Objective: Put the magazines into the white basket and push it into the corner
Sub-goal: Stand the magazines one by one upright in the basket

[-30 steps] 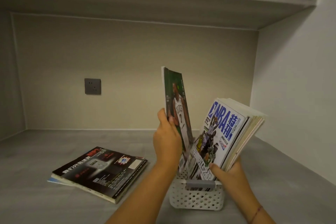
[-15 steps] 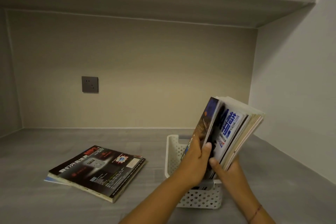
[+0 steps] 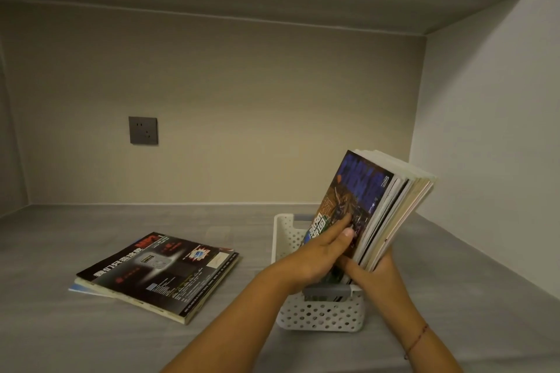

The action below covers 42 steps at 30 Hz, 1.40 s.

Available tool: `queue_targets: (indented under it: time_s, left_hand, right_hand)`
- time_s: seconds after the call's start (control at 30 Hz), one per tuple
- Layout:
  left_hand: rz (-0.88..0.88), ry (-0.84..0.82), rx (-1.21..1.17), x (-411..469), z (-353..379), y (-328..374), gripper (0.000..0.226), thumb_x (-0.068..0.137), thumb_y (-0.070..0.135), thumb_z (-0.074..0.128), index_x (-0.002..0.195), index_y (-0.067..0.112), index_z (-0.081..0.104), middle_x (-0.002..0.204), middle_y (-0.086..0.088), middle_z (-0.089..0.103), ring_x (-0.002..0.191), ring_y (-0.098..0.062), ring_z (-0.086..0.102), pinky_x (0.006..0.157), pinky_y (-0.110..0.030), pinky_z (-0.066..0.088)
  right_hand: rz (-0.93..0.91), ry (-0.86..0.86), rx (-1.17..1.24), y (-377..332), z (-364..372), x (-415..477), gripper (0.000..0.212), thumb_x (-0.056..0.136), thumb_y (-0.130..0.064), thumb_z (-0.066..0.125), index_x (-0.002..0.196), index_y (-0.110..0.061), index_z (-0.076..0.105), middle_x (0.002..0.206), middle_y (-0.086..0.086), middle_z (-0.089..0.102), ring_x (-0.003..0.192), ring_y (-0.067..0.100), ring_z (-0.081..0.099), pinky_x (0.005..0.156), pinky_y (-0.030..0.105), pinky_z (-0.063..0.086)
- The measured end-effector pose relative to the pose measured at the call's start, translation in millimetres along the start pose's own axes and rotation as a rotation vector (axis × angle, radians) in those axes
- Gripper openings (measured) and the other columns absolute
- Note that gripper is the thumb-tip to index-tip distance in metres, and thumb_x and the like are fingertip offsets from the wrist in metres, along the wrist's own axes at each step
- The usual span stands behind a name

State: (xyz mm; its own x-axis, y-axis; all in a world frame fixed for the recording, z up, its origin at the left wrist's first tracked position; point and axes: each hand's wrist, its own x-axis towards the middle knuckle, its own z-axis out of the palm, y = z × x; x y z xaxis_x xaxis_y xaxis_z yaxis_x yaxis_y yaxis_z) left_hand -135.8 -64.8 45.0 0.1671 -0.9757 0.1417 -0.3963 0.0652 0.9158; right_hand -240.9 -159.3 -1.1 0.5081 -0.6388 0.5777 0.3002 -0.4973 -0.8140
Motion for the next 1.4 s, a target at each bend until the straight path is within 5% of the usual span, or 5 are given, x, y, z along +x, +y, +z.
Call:
queue_targets:
  time_s: [0.23,0.5,0.73,1.07,1.4]
  left_hand:
    - [0.046,0.038,0.039,-5,-7,-8,0.053,0.096,0.056,0.032,0.146,0.039,0.030,0.144,0.016,0.037,0.130,-0.003,0.035,0.093,-0.009,0.036]
    - [-0.598,1.232,0.471,-64,-124,-114,0.049,0.088,0.035,0.061,0.129,0.009,0.051,0.131,-0.019,0.052,0.121,-0.036,0.049,0.103,-0.054,0.039]
    - [-1.003,1.236,0.336,-109,-174,-168,0.120,0.072,0.057,0.072,0.149,-0.001,0.001,0.156,-0.029,0.000,0.145,-0.043,-0.002,0.117,-0.051,-0.002]
    - [-0.678,1.370,0.439,-107,-166,-166,0.098,0.066,0.020,0.085,0.141,-0.003,0.027,0.147,-0.027,0.030,0.132,-0.046,0.035,0.106,-0.060,0.034]
    - [-0.543,1.343,-0.592,-106,-183,-154,0.041,0.079,0.006,0.070,0.115,-0.001,0.051,0.100,-0.023,0.064,0.080,-0.036,0.063,0.069,-0.043,0.055]
  right_hand:
    - [0.023,0.030,-0.072,6,-1,-1,0.071,0.067,-0.012,0.078,0.120,-0.040,0.041,0.111,-0.014,0.061,0.097,-0.005,0.061,0.075,0.014,0.053]
    - [0.190,0.078,-0.111,12,-2,-4,0.060,0.072,-0.013,0.075,0.108,-0.041,0.035,0.096,-0.020,0.058,0.080,-0.008,0.055,0.054,0.003,0.042]
    - [0.238,0.087,-0.141,9,-1,-5,0.052,0.073,-0.014,0.073,0.099,-0.042,0.038,0.090,-0.017,0.061,0.072,-0.008,0.058,0.046,0.005,0.042]
    - [0.258,0.092,-0.147,3,0,-5,0.054,0.073,-0.006,0.071,0.110,-0.027,0.038,0.086,-0.009,0.062,0.067,-0.002,0.060,0.043,0.003,0.042]
    - [0.264,0.089,-0.151,3,-1,-5,0.054,0.073,-0.009,0.072,0.109,-0.029,0.037,0.088,-0.010,0.062,0.075,0.000,0.059,0.045,0.006,0.042]
